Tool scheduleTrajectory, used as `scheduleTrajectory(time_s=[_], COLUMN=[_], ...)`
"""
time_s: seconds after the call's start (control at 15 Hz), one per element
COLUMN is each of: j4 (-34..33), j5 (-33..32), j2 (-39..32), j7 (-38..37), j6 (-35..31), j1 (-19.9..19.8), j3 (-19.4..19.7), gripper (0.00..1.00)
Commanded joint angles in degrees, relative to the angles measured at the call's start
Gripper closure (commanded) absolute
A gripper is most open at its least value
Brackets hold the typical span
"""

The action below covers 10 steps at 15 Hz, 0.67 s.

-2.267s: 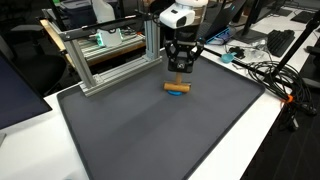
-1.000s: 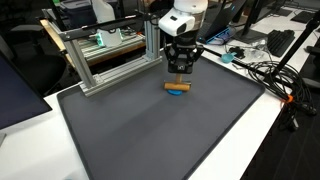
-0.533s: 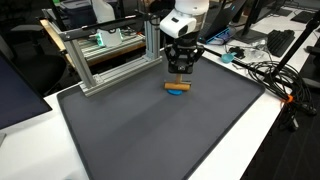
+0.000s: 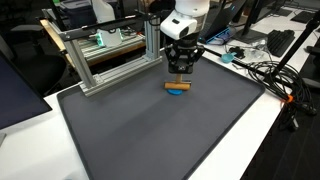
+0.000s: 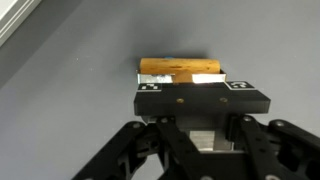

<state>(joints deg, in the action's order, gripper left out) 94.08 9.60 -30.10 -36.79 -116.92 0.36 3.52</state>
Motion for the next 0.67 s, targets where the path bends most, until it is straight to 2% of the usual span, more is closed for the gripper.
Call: scheduleTrajectory(time_s=[0.0,0.6], j4=[0.1,-0.4], j5=[2.7,3.1], j2=[-4.5,-4.7], j7=[2.1,2.8], j6=[-0.3,0.4], j1=[-0.5,-0.5], j3=[-0.9,-1.0], gripper=[0.78,0.78])
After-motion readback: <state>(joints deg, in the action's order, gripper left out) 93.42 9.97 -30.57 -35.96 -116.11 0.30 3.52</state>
